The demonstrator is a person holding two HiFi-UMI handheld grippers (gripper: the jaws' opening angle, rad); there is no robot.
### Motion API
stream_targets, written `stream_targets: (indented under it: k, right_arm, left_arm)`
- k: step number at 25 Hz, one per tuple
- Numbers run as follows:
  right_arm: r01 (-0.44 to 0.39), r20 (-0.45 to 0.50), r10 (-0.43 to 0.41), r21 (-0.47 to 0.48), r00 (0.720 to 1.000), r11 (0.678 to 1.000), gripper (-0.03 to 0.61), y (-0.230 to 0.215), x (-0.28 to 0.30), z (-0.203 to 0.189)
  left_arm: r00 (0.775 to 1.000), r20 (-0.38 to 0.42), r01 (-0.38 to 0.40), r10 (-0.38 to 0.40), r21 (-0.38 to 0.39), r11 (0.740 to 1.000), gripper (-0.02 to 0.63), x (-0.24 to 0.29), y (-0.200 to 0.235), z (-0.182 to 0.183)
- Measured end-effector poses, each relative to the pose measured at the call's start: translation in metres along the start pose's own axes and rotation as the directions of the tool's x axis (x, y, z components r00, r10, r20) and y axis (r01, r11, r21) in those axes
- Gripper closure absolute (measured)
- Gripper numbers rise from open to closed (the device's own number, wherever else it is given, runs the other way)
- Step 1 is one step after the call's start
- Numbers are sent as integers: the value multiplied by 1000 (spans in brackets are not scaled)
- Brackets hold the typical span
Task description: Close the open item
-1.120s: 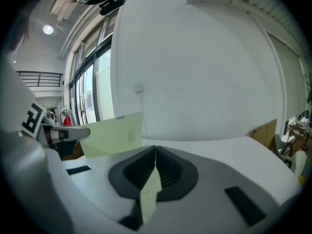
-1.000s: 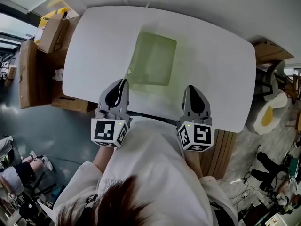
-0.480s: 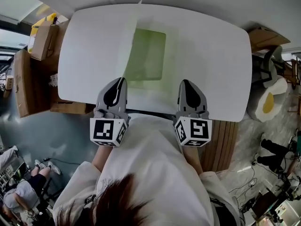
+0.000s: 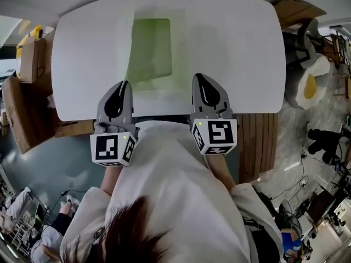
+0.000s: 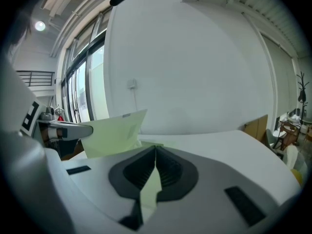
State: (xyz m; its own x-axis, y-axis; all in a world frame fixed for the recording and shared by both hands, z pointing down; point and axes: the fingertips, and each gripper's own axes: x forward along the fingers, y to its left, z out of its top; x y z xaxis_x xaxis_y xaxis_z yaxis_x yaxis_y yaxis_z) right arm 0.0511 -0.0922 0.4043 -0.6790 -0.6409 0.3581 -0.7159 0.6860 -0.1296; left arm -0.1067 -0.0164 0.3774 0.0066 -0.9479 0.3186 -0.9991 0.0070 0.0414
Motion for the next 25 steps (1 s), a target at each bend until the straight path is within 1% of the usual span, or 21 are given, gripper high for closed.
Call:
stream_targets:
  k: [5,9,15,21,25]
  right_arm:
    - [17,-6,-17,2,1000,1000,568,11,-2,-4]
    - [55,-15,-55,4,998,998,568,20,-1,-5]
    - [114,-38,-115,-16,993,993,569,40,2,-3]
    - [173,-51,-174,-30,983,984,568,48,-5,-7]
    - [188,-59,-189,-28,980,982,569,53,-13,-13]
  left_arm:
    - [998,-1,59,-59,5,998,600,2,-7,-2]
    - [995,-14,102,-102,-2,995,598,5,-8,-3]
    - [981,-59,186,-186,4,982,595,14,-17,-2]
    - [968,-52,245,-244,9,969,594,14,-24,-2]
    - [961,-52,273,-272,8,962,592,14,-33,-4]
